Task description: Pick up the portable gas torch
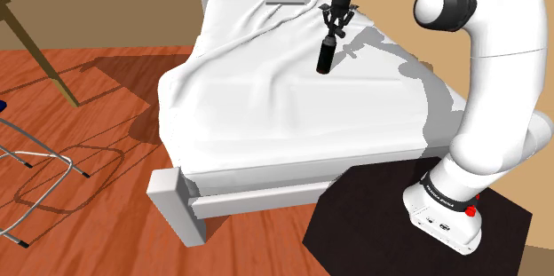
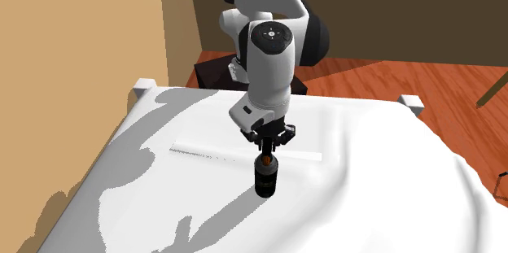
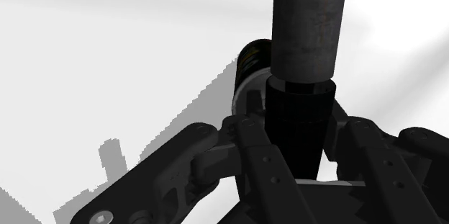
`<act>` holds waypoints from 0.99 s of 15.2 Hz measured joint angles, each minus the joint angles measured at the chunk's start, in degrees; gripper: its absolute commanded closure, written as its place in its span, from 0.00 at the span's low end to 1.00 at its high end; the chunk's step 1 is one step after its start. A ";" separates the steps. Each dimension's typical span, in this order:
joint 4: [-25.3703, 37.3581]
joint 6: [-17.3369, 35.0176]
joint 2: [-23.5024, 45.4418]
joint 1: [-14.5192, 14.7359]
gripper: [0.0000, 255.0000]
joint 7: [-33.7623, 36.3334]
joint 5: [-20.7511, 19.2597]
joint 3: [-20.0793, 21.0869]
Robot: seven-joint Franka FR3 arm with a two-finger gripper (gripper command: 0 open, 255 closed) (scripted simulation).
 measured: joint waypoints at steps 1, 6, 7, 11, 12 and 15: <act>-0.06 0.05 -0.04 0.01 1.00 0.00 0.01 0.01; -0.19 0.13 -0.11 0.03 1.00 0.00 0.01 0.01; -0.21 0.14 -0.12 0.03 1.00 0.00 0.01 0.01; 1.82 -1.57 0.28 -0.11 1.00 0.07 0.01 0.00; 2.41 -2.19 0.25 -0.10 1.00 0.15 0.00 0.01; 6.32 -5.26 1.07 -0.35 1.00 0.31 0.05 0.03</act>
